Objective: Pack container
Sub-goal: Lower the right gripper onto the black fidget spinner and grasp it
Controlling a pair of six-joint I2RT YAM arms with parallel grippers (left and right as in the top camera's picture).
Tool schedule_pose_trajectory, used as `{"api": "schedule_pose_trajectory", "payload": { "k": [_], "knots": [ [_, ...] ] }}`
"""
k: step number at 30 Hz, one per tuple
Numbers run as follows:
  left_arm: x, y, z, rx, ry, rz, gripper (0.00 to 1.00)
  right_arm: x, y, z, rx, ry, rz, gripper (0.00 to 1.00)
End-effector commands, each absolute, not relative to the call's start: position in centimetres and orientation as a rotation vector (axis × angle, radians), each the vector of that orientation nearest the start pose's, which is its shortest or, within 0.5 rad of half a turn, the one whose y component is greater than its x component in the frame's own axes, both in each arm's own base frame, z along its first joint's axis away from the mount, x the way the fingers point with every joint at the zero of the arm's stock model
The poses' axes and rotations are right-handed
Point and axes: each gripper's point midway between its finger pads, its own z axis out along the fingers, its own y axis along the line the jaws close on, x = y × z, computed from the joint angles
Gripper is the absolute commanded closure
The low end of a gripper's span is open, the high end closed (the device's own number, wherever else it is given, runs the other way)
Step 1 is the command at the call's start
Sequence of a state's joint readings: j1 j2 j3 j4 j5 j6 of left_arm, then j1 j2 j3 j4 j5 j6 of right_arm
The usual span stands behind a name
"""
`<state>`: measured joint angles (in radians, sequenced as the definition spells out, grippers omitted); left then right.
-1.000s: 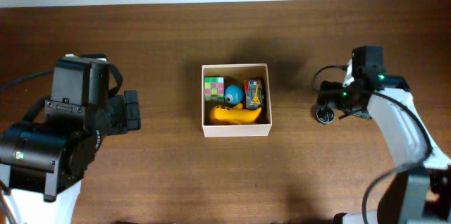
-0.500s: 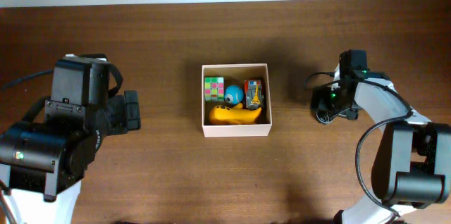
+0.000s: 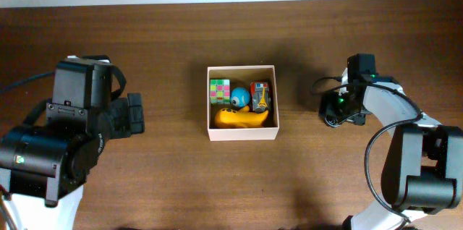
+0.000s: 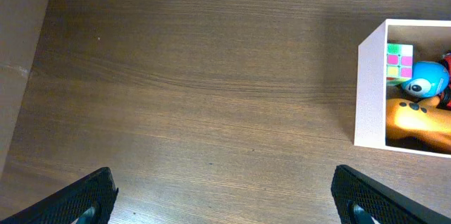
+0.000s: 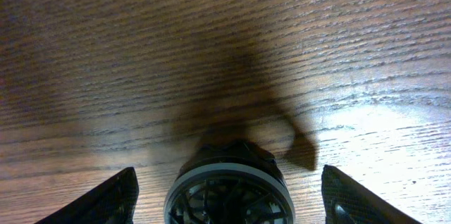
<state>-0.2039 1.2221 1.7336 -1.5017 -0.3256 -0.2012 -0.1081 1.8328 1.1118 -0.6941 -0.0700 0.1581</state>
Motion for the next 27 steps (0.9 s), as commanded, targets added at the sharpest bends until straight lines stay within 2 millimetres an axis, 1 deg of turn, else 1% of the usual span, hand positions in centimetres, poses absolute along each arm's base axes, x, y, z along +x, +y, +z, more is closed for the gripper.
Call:
{"api": "schedule_pose_trajectory", "payload": {
  "k": [1,2,5,11,20,25,27],
  "knots": [
    [25.0,0.5,33.8,-0.111,2.495,0.251,0.01,34.5,-2.8,0.4,0.399,2.975,0.105,0.23],
    [25.0,0.5,33.8,-0.111,2.495,0.251,0.01,34.5,-2.7,0.4,0.398,2.975,0.106,0.23],
    [25.0,0.5,33.8,-0.111,2.495,0.251,0.01,34.5,-2.7,0.4,0.398,2.976,0.106,0.30],
    [25.0,0.5,33.8,-0.111,2.495,0.251,0.01,34.2,-2.7,0.1,0.401,2.988,0.106,0.30],
    [25.0,0.5,33.8,-0.111,2.495,0.251,0.01,33.6,-2.6,-1.0,0.407,3.021,0.107,0.32],
    [25.0,0.5,33.8,-0.111,2.495,0.251,0.01,33.7,-2.6,-1.0,0.408,3.021,0.108,0.45],
    [25.0,0.5,33.8,-0.111,2.495,0.251,0.01,33.7,-2.6,-1.0,0.407,3.020,0.108,0.48]
  ]
}}
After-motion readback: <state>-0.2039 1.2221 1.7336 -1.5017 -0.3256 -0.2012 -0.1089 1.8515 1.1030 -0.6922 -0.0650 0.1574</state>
